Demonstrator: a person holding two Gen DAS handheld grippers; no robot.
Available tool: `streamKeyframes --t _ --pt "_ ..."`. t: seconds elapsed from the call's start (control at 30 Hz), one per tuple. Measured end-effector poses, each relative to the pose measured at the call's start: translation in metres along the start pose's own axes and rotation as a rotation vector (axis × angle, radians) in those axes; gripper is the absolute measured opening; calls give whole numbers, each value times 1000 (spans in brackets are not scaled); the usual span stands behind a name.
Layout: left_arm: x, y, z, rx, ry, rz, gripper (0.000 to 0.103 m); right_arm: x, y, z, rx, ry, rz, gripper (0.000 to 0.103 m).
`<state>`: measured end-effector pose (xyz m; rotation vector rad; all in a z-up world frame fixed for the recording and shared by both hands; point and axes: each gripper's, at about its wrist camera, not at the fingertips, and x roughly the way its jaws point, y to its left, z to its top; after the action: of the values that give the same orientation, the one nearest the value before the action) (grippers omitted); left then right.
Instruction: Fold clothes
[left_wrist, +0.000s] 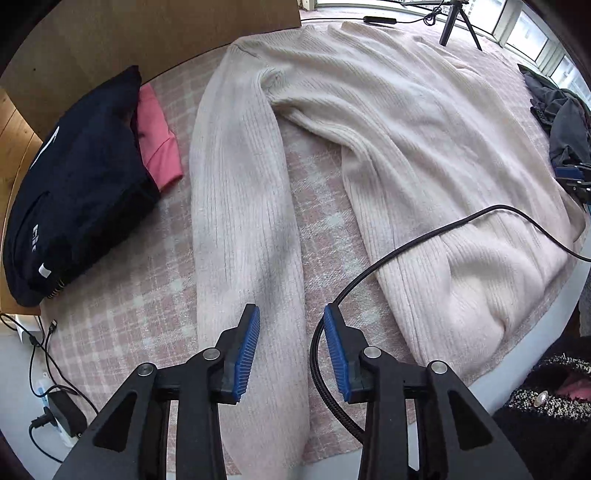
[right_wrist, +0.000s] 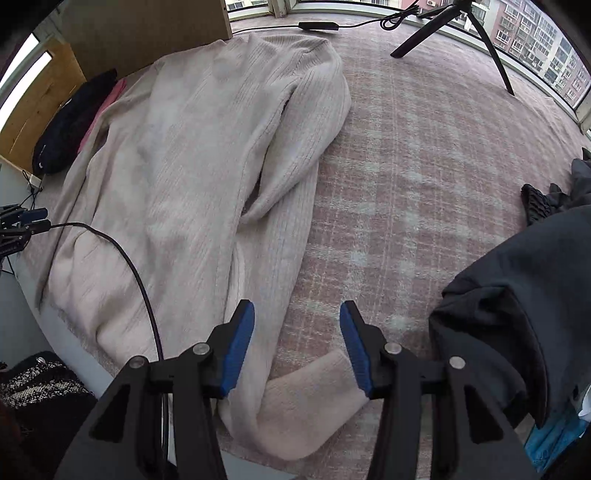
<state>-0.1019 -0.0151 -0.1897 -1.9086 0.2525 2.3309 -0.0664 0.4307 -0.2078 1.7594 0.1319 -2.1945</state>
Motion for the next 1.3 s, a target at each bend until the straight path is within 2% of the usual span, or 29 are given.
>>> streamKeyframes --t 0.07,0.13,0.17,0.2,0.27,0.33,0.37,0.43,0.5,0.53,0.57,0.6,0.63,0.7,0.8,0.83,0.87,0.9,0.93,0.97,1.0,1.03,1.07,1.1,1.17,1.27,1.3 --pt "10 4 -1 -24 10 -10 38 4 2 -4 1 5 12 48" --pt "14 5 -1 -38 14 -37 32 8 3 -7 2 8 25 48" --pt "11 6 -1 -43 8 -54 20 10 4 -8 3 9 31 48" --pt "6 6 -1 -48 -1 -71 13 8 6 -8 0 9 42 48" --pt "-5 6 0 -57 -19 -106 12 1 11 -9 -5 10 31 48" --pt "-34 7 -4 -53 -66 -123 9 -22 15 -14 -11 -22 29 48" --pt "-53 9 -9 -52 -93 -122 2 -35 17 -17 -14 -41 29 48" --pt "-90 13 -20 -43 -141 -104 1 -64 19 -29 -15 -82 53 48" --pt "-114 17 -30 -20 -168 -72 5 -95 20 -41 -14 -122 81 48" --pt "-118 18 -33 -7 -173 -58 9 -101 21 -45 -24 -140 66 48" --pt "-122 19 -36 7 -177 -44 26 -104 23 -49 -37 -156 40 48" --pt "-113 17 -37 16 -174 -42 47 -101 24 -51 -53 -157 15 48" --pt "-98 13 -36 29 -152 -48 53 -89 24 -46 -61 -138 -4 48" --pt "-66 3 -34 58 -92 -52 52 -59 16 -35 -62 -84 -16 48" --pt "-21 -4 -36 74 -13 13 51 -28 18 -34 -89 -33 -42 48" --pt "-13 -1 -36 56 5 11 49 -19 20 -34 -102 -18 -54 48" --pt "-5 2 -36 35 21 4 41 -14 20 -35 -109 -10 -61 48" --pt "2 6 -37 14 37 -4 28 -11 19 -36 -114 -4 -66 48" --pt "7 9 -37 -2 51 -9 21 -8 19 -37 -119 2 -71 48" --pt "9 13 -38 -14 55 -18 7 -7 17 -37 -118 -1 -66 48" --pt "11 16 -39 -26 56 -30 0 -8 15 -37 -114 -7 -56 42" --pt "12 20 -40 -37 57 -42 0 -10 13 -37 -110 -10 -46 16" --pt "9 22 -40 -43 47 -51 0 -11 10 -36 -99 -6 -32 4" --pt "6 25 -41 -46 34 -60 0 -15 7 -35 -84 -9 -25 4" --pt "-8 38 -42 -72 0 -24 0 -35 -8 -31 -44 -55 -57 4" --pt "-30 75 -49 -162 -33 82 0 -69 -38 -25 52 -135 -123 4" --pt "-34 92 -53 -200 -27 136 0 -81 -55 -22 107 -153 -193 4"
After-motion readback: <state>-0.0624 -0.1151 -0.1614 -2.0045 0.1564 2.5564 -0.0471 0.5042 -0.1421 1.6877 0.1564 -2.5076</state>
